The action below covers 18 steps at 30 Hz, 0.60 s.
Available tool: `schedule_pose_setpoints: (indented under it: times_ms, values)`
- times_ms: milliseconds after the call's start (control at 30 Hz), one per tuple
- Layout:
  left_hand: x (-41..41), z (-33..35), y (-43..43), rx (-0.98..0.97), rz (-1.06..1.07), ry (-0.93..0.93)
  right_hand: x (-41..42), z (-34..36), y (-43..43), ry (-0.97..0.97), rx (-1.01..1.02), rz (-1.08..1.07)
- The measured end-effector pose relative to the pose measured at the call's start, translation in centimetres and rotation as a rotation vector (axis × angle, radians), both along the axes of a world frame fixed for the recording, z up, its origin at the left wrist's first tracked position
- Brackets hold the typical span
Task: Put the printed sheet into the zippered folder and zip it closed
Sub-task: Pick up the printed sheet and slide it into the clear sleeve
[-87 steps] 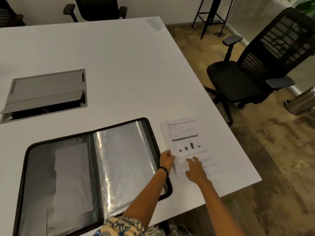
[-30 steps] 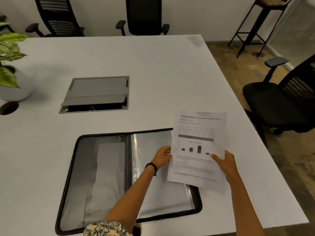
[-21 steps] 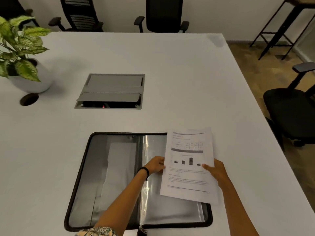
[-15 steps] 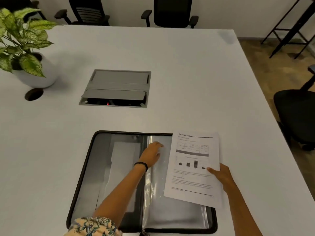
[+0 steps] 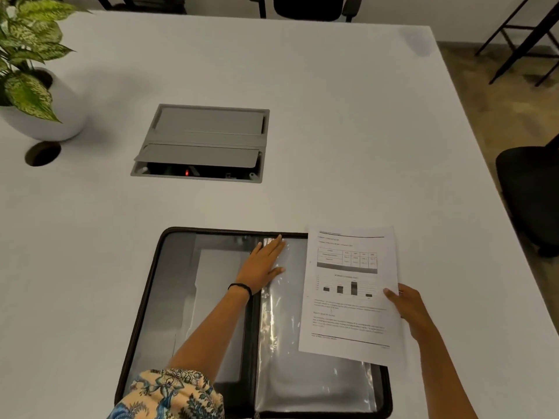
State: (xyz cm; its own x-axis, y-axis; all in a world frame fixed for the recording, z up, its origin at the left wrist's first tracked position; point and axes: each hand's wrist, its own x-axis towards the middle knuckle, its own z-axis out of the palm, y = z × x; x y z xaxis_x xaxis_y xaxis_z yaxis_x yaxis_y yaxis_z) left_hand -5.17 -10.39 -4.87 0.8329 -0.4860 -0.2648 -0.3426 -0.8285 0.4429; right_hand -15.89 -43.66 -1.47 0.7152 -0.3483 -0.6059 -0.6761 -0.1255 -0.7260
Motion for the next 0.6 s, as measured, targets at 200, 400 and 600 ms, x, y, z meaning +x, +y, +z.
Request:
schedule_pose_setpoints:
  times_ms: [200, 400, 600]
  values:
    - [0.4, 0.6, 0.1, -0.138, 0.076, 0.009, 0.1, 0.1, 0.2, -0.04, 0.019, -0.124]
    - [1.7, 1.1, -0.4, -0.199, 0.14, 0.086, 1.4, 1.4, 0.7, -0.131, 0.084, -0.286]
    - [3.5, 1.0, -1.0, -0.142, 0.138, 0.067, 4.8, 2.2, 1.7, -0.225, 0.196, -0.52]
